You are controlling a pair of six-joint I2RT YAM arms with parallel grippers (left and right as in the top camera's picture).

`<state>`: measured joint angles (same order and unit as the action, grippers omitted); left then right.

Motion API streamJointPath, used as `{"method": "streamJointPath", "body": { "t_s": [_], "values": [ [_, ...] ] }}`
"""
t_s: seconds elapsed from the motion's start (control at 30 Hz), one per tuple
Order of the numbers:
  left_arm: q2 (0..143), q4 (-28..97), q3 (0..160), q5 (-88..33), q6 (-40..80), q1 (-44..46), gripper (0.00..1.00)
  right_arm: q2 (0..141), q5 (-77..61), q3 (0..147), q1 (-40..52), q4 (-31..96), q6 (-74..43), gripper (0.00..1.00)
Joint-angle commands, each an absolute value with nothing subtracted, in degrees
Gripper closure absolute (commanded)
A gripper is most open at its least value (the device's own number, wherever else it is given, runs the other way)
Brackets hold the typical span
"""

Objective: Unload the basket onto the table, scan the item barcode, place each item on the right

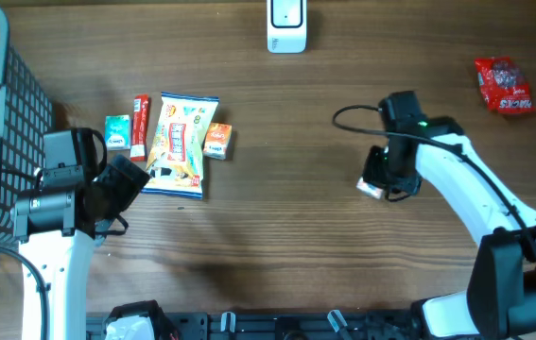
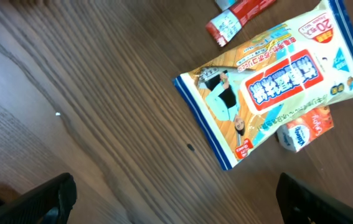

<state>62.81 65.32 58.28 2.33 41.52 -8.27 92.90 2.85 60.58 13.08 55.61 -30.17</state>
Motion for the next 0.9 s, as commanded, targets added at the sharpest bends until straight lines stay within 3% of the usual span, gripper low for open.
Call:
{"method": "streamJointPath", "body": {
  "t_s": [0.0,0.2,0.37,0.63,0.87],
  "values": [
    [63.0,64.3,59.2,3.5,42.5,-8.6,0.0,93.5,16.1,63.0,19.9,57.9,-29.1,0.95],
    [63.0,63.9,59.2,3.5,42.5,-8.6,0.0,93.5,25.3,63.0,33.1,57.1,-28.4,0.96],
    [63.0,63.9,59.2,3.5,42.5,-8.6,0.0,93.5,27.6,63.0,38.4,56.2,-28.4,0.96],
    [63.0,63.9,59.2,3.4,42.5,-8.6,0.0,93.6,39.9,63.0,40.4,56.9,-27.6,0.96],
    [63.0,63.9,59.2,3.1,42.5,-8.6,0.0,93.7,48.3,63.0,40.4,53.2,-17.7,0.96]
  ]
}}
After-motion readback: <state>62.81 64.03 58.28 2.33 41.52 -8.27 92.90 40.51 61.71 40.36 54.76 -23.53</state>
